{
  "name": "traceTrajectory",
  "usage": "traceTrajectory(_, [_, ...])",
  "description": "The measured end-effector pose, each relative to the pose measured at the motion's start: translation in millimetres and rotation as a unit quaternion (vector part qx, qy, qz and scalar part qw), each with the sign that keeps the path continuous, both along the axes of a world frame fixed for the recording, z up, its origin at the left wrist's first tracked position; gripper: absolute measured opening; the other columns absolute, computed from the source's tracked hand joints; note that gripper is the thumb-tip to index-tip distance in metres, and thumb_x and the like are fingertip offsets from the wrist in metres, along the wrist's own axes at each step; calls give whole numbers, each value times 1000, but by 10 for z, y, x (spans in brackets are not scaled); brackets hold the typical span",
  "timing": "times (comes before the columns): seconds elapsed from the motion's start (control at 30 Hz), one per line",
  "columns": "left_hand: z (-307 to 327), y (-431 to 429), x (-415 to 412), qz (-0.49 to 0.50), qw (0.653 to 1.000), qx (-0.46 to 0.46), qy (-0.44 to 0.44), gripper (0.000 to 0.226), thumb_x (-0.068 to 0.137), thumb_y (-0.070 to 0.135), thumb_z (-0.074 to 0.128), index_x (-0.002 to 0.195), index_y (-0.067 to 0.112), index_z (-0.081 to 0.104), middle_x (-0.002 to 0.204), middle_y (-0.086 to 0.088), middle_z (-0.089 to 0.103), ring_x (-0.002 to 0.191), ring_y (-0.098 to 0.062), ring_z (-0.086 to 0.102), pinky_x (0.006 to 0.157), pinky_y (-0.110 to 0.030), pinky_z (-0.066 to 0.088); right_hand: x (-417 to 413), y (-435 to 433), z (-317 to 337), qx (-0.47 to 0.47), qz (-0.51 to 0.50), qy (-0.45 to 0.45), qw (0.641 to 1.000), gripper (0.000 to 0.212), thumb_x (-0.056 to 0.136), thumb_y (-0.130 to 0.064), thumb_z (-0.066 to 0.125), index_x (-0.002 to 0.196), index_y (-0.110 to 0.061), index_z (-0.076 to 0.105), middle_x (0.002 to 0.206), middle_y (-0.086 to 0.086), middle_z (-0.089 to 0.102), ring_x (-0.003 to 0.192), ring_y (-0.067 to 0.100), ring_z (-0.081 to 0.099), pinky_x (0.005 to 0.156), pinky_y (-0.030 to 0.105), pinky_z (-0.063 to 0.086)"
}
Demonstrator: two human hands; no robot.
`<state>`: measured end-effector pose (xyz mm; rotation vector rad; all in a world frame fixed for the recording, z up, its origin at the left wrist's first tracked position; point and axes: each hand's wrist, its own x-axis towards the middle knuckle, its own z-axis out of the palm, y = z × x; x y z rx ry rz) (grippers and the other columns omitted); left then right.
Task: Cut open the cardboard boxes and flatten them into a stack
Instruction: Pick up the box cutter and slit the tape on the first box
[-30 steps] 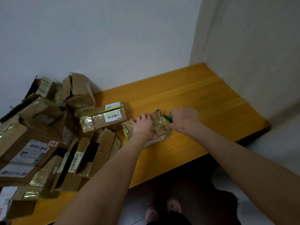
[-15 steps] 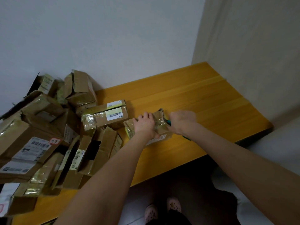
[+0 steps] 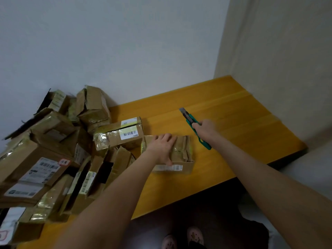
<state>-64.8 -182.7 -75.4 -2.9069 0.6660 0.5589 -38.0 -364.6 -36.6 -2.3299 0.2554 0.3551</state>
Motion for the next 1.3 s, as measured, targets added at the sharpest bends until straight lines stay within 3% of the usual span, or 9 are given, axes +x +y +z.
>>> traceTrajectory(0.13, [-11,153,-245,45,995,-79,-51,100,72,61,72,150,20,24,148,-4,30,137,-25,31,114,-43,28,21,207,-127,0,42,0,999,29,99,-28,39,72,-16,39,67,2,40,55,18,37,49,29,28])
traceTrajectory(0.23, [-51,229,-509,167,954,-183,-170,38,88,49,59,112,20,60,112,1,60,96,-13,57,76,-27,51,112,382,-127,18,96,-1,995,23,99,-29,41,86,-10,42,71,3,41,59,19,38,52,30,30])
traceTrajectory(0.3, [-75,235,-623,301,924,-218,-89,30,96,41,50,91,16,66,85,1,68,70,-11,61,62,-29,55,169,481,-130,19,119,-1,993,23,99,-29,42,91,-8,43,72,3,42,60,19,39,52,31,29])
traceTrajectory(0.47, [-30,111,-750,611,561,-490,267,30,99,41,49,108,13,52,90,-9,60,77,-23,62,58,-35,55,168,650,-217,8,156,46,987,28,98,-26,42,74,-12,37,67,2,37,54,17,34,47,29,25])
traceTrajectory(0.57, [56,-12,-677,645,492,-539,225,12,99,19,49,105,9,54,82,-10,56,70,-25,58,64,-42,53,91,619,-255,25,127,61,990,31,98,-25,42,70,-14,35,67,2,37,55,17,33,48,29,25])
traceTrajectory(0.73, [106,-104,-644,647,543,-520,129,9,96,11,47,104,14,51,95,-10,58,91,-31,58,82,-42,51,-80,474,-260,112,32,67,991,25,100,-23,41,98,-1,52,81,9,57,61,16,47,50,29,35])
traceTrajectory(0.9, [258,-45,-526,552,734,-395,21,41,97,22,49,136,15,44,126,-10,58,112,-30,58,92,-41,51,-199,295,-190,215,-94,37,971,20,100,-23,41,107,-5,47,76,9,65,55,17,57,46,25,46])
traceTrajectory(1.07, [467,79,-114,404,864,-296,-54,41,96,26,50,135,15,44,129,-11,55,113,-29,56,93,-45,49,-389,349,-131,411,-253,67,873,13,101,-23,41,102,-10,45,88,16,66,76,28,66,68,38,59])
traceTrajectory(1.3, [153,-6,-23,307,943,-118,54,128,66,74,68,153,17,-7,159,-8,10,144,-33,18,112,-62,22,-634,531,-348,495,-369,115,779,29,102,-24,43,115,0,52,102,17,69,87,27,67,75,36,54])
